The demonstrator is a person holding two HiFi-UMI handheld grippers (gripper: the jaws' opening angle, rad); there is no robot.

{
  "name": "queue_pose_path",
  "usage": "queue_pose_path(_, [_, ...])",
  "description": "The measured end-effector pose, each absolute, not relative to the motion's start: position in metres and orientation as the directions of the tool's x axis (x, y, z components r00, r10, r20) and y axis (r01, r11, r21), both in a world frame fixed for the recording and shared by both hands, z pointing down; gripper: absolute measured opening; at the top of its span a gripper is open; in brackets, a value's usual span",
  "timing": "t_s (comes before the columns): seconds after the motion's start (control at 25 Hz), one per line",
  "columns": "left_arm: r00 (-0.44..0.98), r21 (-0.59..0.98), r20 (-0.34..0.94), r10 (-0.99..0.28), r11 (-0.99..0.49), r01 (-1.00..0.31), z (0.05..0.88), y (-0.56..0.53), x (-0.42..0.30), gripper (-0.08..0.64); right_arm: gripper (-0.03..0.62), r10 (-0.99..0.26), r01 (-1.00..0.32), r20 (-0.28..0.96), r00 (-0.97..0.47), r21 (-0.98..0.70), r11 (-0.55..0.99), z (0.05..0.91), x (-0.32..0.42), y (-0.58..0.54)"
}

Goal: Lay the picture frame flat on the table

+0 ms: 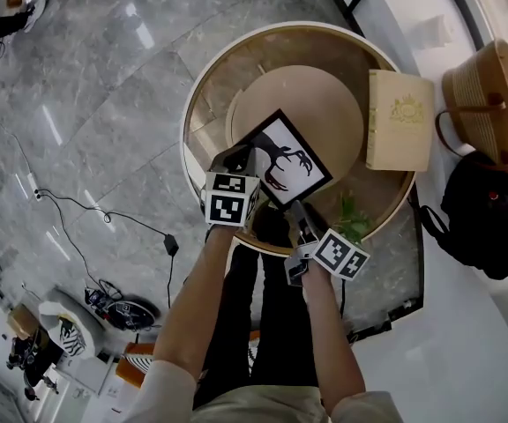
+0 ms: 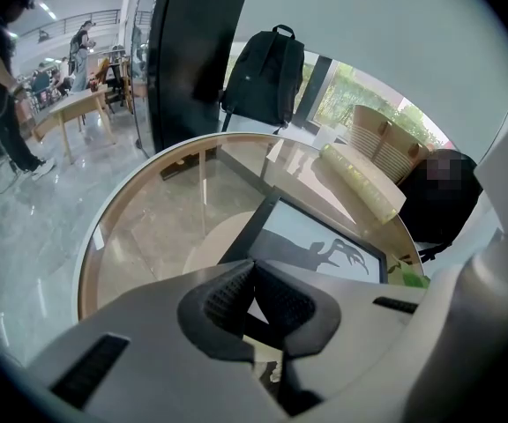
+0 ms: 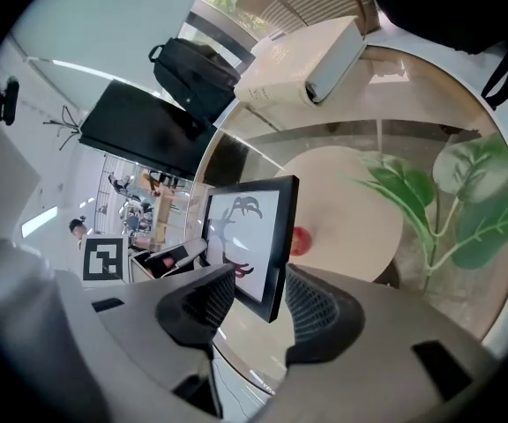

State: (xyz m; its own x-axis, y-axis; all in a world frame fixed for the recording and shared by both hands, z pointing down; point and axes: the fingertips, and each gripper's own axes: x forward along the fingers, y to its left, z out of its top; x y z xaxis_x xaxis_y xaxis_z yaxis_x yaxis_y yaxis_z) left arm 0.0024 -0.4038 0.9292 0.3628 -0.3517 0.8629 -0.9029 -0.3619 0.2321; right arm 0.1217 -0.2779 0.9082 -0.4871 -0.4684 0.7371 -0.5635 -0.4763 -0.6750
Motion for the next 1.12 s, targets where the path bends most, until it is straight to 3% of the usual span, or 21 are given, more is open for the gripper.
queue_pose_path(0.56, [0.477, 0.255, 0.828, -0.294, -0.561, -0.787, 0.861, -0.346, 0.015, 0.021, 0.17, -0.55, -0.634, 0.734, -0.399, -0.654, -0.413, 0.859, 0.131, -0.256])
queue_pose_path(1.12, [0.563, 0.215, 0.753, -0.342, -0.68, -0.701, 0.691, -0.275, -0.015, 0.021, 0.17, -0.661, -0.766, 0.694, -0.284, -0.579, -0.279, 0.73, 0.125, -0.215])
